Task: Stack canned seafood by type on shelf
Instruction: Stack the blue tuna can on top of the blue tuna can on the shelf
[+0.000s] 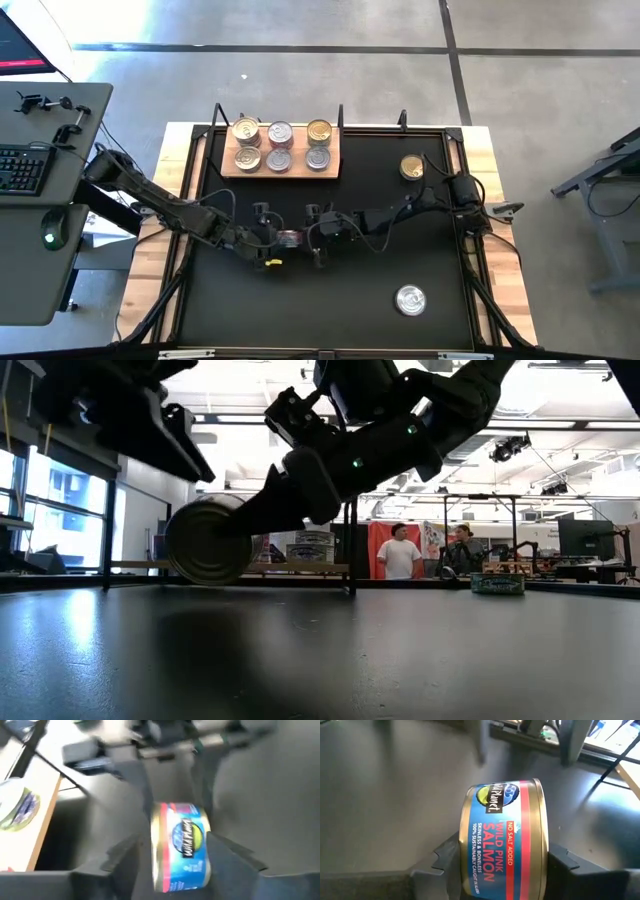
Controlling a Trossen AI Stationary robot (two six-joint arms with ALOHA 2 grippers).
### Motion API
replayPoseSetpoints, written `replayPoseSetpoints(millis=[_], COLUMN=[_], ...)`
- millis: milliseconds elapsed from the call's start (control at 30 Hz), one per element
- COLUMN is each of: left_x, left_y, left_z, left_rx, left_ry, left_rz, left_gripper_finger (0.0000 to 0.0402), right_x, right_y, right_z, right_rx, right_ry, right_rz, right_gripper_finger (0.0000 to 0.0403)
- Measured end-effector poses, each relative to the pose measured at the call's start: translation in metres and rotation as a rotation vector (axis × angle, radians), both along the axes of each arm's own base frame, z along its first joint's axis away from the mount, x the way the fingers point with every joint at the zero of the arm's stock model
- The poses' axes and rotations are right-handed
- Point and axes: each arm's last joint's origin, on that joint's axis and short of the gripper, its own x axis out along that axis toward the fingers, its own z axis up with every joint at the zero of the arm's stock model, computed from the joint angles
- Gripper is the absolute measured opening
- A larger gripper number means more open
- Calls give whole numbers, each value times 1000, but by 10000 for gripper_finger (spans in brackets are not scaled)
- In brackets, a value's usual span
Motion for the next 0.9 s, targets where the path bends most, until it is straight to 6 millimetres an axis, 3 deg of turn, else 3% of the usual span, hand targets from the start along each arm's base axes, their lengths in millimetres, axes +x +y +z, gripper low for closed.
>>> replayPoseSetpoints(millis=[167,367,500,667,900], left_x=[10,22,22,23,21], left_y=[-1,2,1,-3,-6], left_z=[-18,-31,-33,-31,-14], left_rx=[83,43,4,19,9], left_ry=[56,38,45,46,188], left_rz=[-13,73,74,24,51], left_gripper_finger=[267,281,255,169,168], right_x=[1,0,0,0,-11], right_y=[0,-1,0,1,-2], right_z=[1,1,0,0,12], right_rx=[2,8,9,30,26], right_ry=[-14,-5,-3,4,116], right_rz=[-1,-5,-1,42,-28], right_gripper_finger=[167,167,170,222,252])
